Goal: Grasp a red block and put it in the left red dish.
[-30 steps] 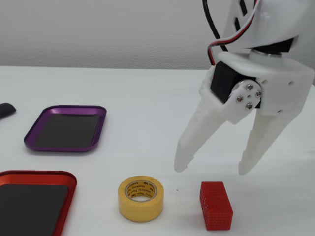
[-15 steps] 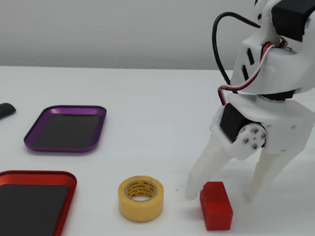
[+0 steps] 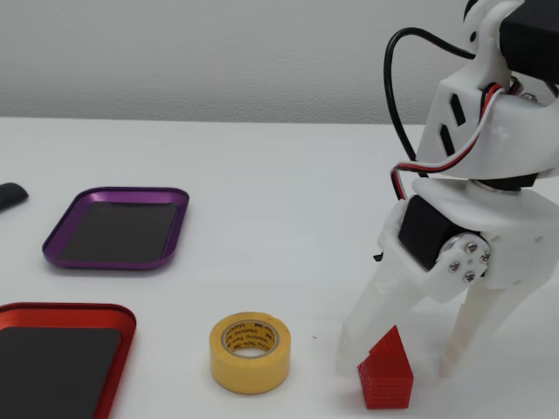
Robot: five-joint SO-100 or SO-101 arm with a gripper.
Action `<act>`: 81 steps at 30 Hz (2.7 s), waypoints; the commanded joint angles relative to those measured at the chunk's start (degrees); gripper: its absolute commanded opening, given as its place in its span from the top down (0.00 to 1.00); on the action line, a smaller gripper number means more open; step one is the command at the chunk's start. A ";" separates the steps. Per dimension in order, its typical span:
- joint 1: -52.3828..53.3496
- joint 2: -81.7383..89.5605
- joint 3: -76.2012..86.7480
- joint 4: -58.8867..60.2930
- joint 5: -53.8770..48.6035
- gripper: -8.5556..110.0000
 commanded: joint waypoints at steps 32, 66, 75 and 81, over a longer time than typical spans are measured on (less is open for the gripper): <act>0.00 26.10 -6.68 -16.26 -19.95 0.93; 7.38 -43.51 -50.98 -38.67 -25.84 0.93; 7.29 -46.14 -52.65 -36.74 -25.75 0.93; 7.21 -45.00 -53.70 -27.25 -25.66 0.83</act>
